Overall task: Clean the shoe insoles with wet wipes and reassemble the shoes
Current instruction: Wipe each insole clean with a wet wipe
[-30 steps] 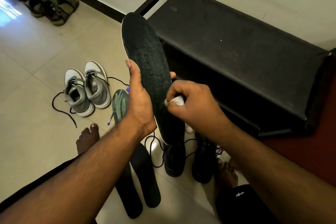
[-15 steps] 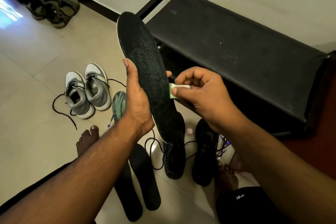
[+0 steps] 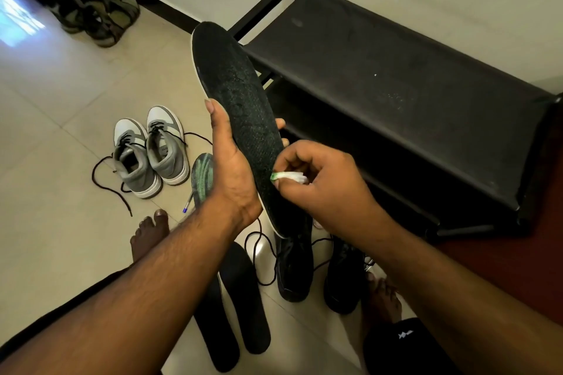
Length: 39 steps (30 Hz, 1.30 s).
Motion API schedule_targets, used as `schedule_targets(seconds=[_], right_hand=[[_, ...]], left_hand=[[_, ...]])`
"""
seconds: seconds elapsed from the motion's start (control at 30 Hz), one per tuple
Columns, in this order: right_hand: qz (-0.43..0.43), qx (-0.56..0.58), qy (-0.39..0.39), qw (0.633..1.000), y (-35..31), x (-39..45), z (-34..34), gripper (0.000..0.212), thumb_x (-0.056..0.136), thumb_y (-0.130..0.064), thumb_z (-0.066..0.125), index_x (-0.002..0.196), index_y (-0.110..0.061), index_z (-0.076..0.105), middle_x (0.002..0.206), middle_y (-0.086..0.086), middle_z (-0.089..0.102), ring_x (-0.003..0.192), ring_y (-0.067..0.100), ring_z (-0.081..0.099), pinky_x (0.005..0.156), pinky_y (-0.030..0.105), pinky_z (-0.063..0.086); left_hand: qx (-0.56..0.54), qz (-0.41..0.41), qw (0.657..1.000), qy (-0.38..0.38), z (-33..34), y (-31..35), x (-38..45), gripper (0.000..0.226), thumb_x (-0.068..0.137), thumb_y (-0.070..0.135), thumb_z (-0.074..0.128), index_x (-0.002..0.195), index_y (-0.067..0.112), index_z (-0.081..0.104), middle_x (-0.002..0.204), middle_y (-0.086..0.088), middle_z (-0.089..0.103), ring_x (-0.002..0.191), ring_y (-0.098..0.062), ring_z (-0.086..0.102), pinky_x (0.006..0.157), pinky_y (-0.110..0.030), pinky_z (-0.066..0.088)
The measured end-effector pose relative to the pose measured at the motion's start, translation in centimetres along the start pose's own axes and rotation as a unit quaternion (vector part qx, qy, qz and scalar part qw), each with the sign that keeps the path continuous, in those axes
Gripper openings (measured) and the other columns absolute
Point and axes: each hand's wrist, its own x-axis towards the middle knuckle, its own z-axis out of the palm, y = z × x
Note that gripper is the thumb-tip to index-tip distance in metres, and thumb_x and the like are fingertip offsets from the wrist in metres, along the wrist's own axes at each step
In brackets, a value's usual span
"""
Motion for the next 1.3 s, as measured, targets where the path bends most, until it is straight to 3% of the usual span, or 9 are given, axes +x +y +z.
schedule_targets(seconds=[0.3,0.4,0.57,0.73,0.83,0.97,1.07,1.2,1.3], right_hand=[[0.024,-0.029,0.022,0.999,0.6,0.2,-0.2,0.014,0.075,0.0,0.071,0.078,-0.013,0.065,0.072,-0.007,0.063,0.065,0.002,0.057,0.061,0.012,0.046],[0.012,0.024,-0.005,1.0,0.1,0.0,0.6,0.016,0.075,-0.001,0.073,0.078,-0.015,0.065,0.07,-0.007,0.062,0.061,0.002,0.055,0.059,0.017,0.047],[0.062,-0.029,0.065,0.996,0.9,0.5,-0.6,0.016,0.076,-0.002,0.072,0.079,-0.015,0.063,0.071,-0.008,0.059,0.063,-0.003,0.054,0.056,0.011,0.044],[0.05,0.073,0.046,0.995,0.1,-0.1,0.7,0.027,0.075,-0.001,0.072,0.088,-0.021,0.06,0.073,0.005,0.062,0.061,0.014,0.058,0.062,0.032,0.053],[0.03,0.099,0.017,0.995,-0.1,-0.4,1.2,0.03,0.075,-0.001,0.072,0.09,-0.023,0.058,0.073,0.004,0.063,0.062,0.019,0.06,0.062,0.035,0.054],[0.092,0.049,0.113,0.988,1.4,0.5,0.2,0.023,0.076,-0.004,0.071,0.083,-0.02,0.057,0.07,0.0,0.058,0.06,0.007,0.052,0.06,0.031,0.05],[0.101,0.094,0.139,0.981,1.2,0.4,0.8,0.024,0.078,-0.002,0.069,0.081,-0.02,0.053,0.067,0.0,0.055,0.059,0.009,0.05,0.057,0.031,0.048],[0.033,0.17,0.08,0.982,-0.2,-0.7,2.7,0.033,0.075,0.004,0.07,0.082,-0.024,0.053,0.07,0.004,0.057,0.062,0.014,0.054,0.059,0.034,0.05],[0.051,0.141,0.103,0.983,0.7,-0.4,2.1,0.031,0.076,0.0,0.071,0.08,-0.023,0.051,0.067,0.003,0.054,0.058,0.009,0.05,0.054,0.028,0.046]], left_hand=[[0.001,0.007,1.0,0.0,0.0,0.1,0.1,0.096,0.082,0.084,0.031,0.13,0.005,0.053,0.095,-0.011,0.063,0.083,-0.025,0.058,0.079,-0.041,0.051],[0.007,0.008,1.0,0.016,0.1,0.0,-0.1,0.091,0.087,0.081,0.025,0.121,0.004,0.06,0.095,-0.012,0.064,0.083,-0.024,0.061,0.079,-0.038,0.054],[0.005,-0.004,1.0,-0.005,0.2,0.0,-0.2,0.093,0.082,0.084,0.03,0.121,0.004,0.058,0.097,-0.013,0.064,0.085,-0.027,0.058,0.08,-0.041,0.052],[0.012,-0.016,1.0,-0.013,0.5,-0.1,-0.5,0.086,0.087,0.08,0.026,0.089,0.005,0.069,0.083,-0.013,0.064,0.076,-0.026,0.066,0.076,-0.039,0.057],[0.017,-0.018,1.0,-0.007,0.7,0.0,-0.7,0.086,0.089,0.078,0.026,0.092,0.003,0.067,0.084,-0.014,0.065,0.075,-0.026,0.068,0.069,-0.038,0.059],[-0.01,-0.007,1.0,-0.015,0.8,0.0,-0.5,0.088,0.08,0.083,0.037,0.111,0.004,0.061,0.096,-0.015,0.062,0.089,-0.032,0.058,0.093,-0.051,0.047],[-0.012,-0.001,1.0,-0.012,0.6,-0.2,-0.3,0.084,0.082,0.081,0.037,0.11,0.006,0.061,0.095,-0.013,0.064,0.083,-0.026,0.059,0.087,-0.045,0.048],[0.012,-0.007,1.0,0.004,0.8,-0.2,-0.8,0.079,0.091,0.075,0.029,0.087,0.008,0.071,0.087,-0.012,0.066,0.073,-0.024,0.068,0.068,-0.035,0.059],[-0.006,-0.01,1.0,-0.009,1.0,0.0,-1.0,0.081,0.087,0.078,0.035,0.099,0.004,0.065,0.091,-0.014,0.063,0.082,-0.029,0.063,0.08,-0.044,0.057]])
